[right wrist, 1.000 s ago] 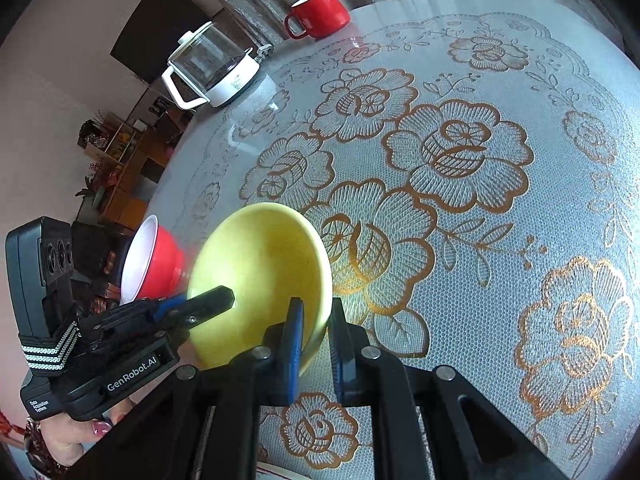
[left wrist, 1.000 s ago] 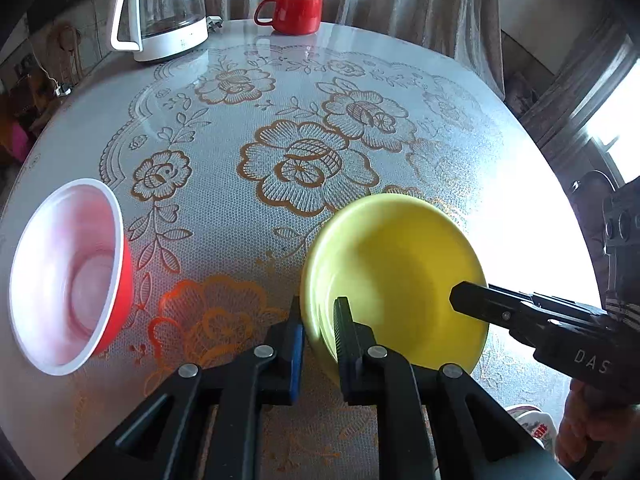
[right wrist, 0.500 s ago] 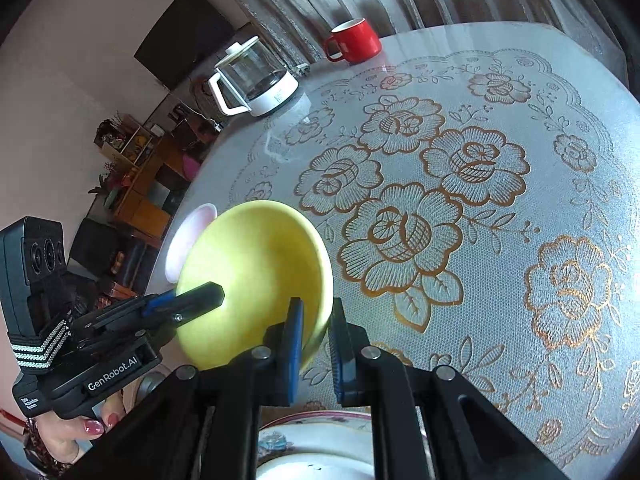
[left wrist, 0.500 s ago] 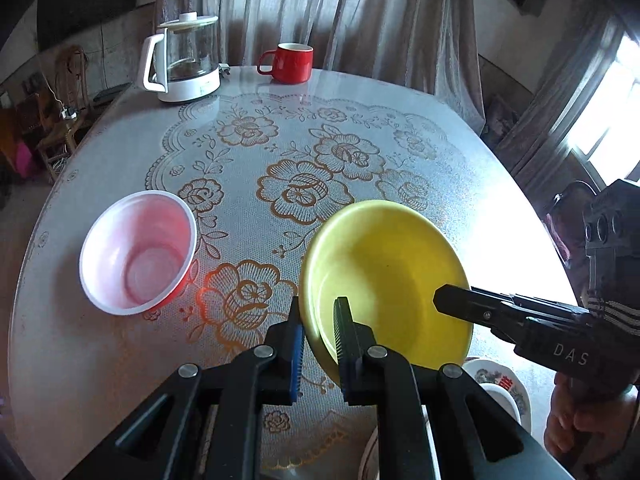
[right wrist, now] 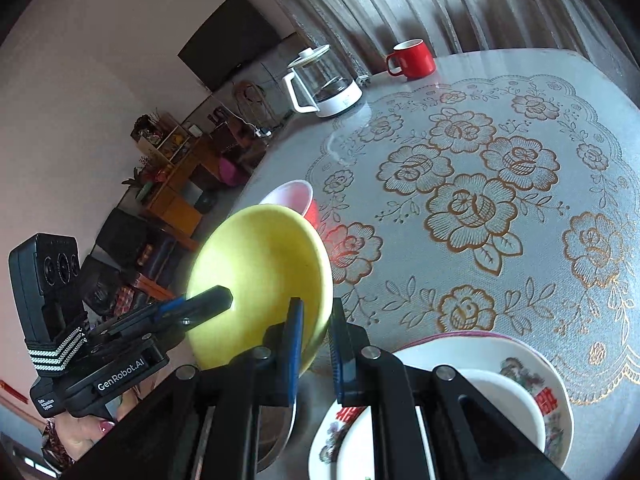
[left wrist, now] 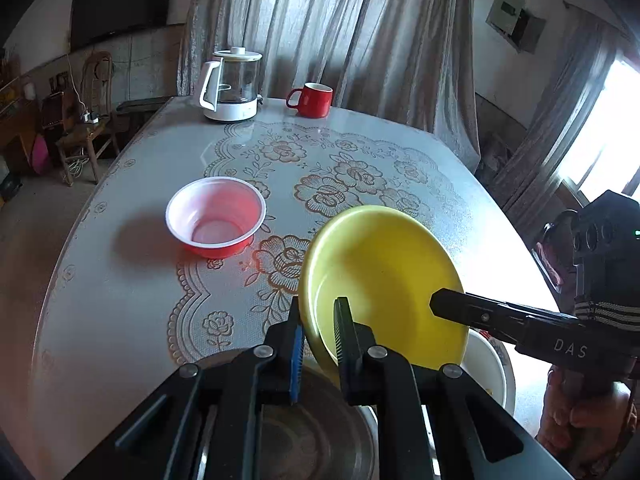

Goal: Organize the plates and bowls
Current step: 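Lift the yellow bowl and lower it into the steel bowl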

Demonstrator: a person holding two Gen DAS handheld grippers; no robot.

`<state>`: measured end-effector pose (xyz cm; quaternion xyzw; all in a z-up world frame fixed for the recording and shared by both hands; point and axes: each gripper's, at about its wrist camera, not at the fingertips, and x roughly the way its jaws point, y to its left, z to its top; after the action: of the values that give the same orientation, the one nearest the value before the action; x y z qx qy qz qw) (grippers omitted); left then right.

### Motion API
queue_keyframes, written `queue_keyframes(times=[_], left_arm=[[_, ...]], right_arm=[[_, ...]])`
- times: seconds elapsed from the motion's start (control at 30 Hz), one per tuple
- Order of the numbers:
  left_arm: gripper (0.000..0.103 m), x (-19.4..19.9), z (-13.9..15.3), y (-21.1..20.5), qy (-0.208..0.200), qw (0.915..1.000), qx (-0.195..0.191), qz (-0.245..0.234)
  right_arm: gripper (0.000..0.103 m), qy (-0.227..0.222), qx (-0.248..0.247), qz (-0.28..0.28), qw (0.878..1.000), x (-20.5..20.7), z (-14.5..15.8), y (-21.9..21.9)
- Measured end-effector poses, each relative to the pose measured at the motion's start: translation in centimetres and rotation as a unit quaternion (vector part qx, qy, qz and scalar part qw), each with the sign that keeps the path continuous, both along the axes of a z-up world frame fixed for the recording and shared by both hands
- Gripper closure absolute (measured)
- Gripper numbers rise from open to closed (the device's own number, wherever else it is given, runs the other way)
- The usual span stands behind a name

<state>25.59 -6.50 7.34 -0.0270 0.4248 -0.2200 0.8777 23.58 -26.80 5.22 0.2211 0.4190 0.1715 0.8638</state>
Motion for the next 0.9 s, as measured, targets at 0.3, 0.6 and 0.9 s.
queue_keyframes(times=[0.3, 0.6, 0.9], left_arm=[[0.089, -3.1, -1.3, 4.7, 0.005, 0.9995, -0.014, 0.026], [0.089, -4.7, -3.0, 7.1, 0.017, 0.9987, -0.025, 0.041], [0.089, -5.7, -5.8, 8.1, 0.041, 0.9978, -0.020, 0.049]], right_arm=[[0.091, 0.003, 0.006, 0.028, 1.000, -2.6, -1.1, 4.5], [0.091, 0.017, 0.005, 0.046, 0.999, -3.8, -2.6, 7.0], [0.090, 0.041, -0.006, 0.054, 0.998, -4.4, -4.8, 8.7]])
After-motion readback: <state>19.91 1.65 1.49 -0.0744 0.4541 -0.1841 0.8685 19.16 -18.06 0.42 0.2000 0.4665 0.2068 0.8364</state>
